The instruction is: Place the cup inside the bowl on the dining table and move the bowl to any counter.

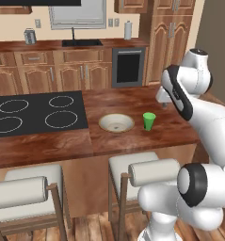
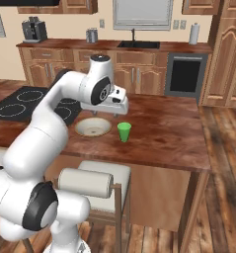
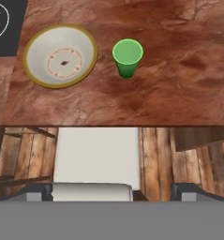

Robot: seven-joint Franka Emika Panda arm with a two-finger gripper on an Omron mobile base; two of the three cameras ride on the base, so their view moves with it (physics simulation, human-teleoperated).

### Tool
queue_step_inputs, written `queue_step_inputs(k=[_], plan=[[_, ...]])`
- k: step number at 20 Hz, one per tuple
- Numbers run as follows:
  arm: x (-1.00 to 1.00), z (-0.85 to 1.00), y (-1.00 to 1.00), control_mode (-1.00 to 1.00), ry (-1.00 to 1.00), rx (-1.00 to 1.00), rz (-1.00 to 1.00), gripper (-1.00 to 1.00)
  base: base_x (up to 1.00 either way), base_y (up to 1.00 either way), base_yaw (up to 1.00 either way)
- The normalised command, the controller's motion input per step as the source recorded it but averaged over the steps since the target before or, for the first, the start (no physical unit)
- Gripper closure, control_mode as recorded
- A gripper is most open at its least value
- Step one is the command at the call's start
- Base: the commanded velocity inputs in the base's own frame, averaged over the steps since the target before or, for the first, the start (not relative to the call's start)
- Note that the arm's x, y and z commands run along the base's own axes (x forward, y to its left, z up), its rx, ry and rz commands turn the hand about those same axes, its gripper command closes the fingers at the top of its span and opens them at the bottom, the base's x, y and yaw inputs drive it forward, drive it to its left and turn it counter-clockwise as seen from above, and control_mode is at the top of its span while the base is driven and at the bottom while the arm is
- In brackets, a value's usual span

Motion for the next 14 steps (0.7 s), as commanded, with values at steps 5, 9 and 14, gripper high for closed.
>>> queue_step_inputs(k=[5, 9, 14], plan=[[0.24, 0.00, -0.14, -1.00, 0.00, 0.00, 0.00, -1.00, 0.00, 0.00, 0.00], [0.28, 0.00, -0.09, -1.00, 0.00, 0.00, 0.00, -1.00, 0.00, 0.00, 0.00], [0.34, 0.00, -0.05, -1.00, 0.00, 0.00, 0.00, -1.00, 0.00, 0.00, 0.00]])
